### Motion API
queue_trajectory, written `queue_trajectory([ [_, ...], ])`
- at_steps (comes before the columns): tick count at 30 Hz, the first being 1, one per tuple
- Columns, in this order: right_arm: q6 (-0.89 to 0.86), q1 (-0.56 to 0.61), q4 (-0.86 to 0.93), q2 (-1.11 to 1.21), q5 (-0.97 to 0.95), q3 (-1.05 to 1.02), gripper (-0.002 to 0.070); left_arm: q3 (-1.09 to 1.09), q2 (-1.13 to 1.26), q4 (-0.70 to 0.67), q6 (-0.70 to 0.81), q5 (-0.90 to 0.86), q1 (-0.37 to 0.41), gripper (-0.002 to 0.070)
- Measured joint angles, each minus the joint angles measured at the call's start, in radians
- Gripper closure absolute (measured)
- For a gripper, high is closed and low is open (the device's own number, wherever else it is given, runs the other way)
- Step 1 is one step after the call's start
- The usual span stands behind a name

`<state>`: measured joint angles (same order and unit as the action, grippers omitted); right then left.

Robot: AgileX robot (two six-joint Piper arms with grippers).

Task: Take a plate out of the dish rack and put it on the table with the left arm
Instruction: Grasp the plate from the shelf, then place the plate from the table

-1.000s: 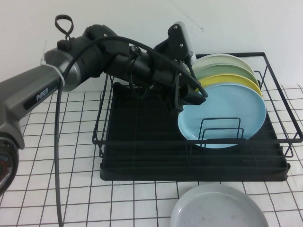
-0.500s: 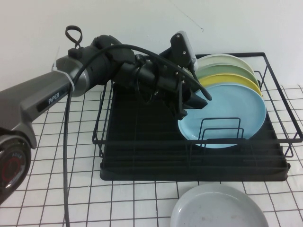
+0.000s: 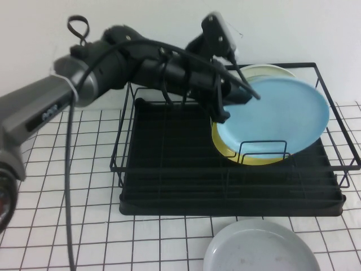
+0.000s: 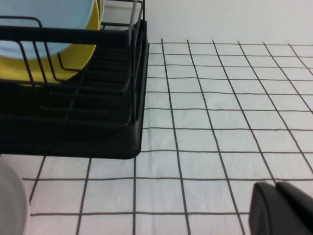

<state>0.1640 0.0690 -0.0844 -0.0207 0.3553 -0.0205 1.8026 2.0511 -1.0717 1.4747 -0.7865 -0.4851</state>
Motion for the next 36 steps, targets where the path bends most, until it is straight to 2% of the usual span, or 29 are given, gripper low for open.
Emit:
queue_trajectory([
  [6,0.0,0.0,0.0,0.0,0.0,0.0,0.0678,0.0,-0.103,-0.004,-0.051,0.006,0.0,0.0566],
  [8,0.0,0.0,0.0,0.0,0.0,0.0,0.0678,0.0,-0.136,0.012,-0.099,-0.025,0.0,0.0602],
  [11,0.0,0.0,0.0,0.0,0.0,0.0,0.0678,0.0,-0.198,0.049,-0.193,-0.067,-0.002,0.0603],
  [16,0.0,0.0,0.0,0.0,0.0,0.0,0.0678,0.0,-0.305,0.113,-0.406,-0.129,-0.002,0.0603],
  [20,0.0,0.0,0.0,0.0,0.0,0.0,0.0678,0.0,-0.365,0.198,-0.636,-0.22,-0.016,0.0603],
  [22,0.0,0.0,0.0,0.0,0.0,0.0,0.0678,0.0,-0.386,0.278,-0.76,-0.302,-0.042,0.0603],
  [26,0.0,0.0,0.0,0.0,0.0,0.0,0.0678,-0.066,-0.398,0.36,-0.892,-0.416,-0.121,0.0603],
  [30,0.0,0.0,0.0,0.0,0.0,0.0,0.0678,-0.256,-0.396,0.383,-0.919,-0.388,-0.193,0.0603],
  [36,0.0,0.0,0.0,0.0,0.0,0.0,0.0678,-0.479,-0.381,0.4,-0.927,-0.187,-0.222,0.0603],
])
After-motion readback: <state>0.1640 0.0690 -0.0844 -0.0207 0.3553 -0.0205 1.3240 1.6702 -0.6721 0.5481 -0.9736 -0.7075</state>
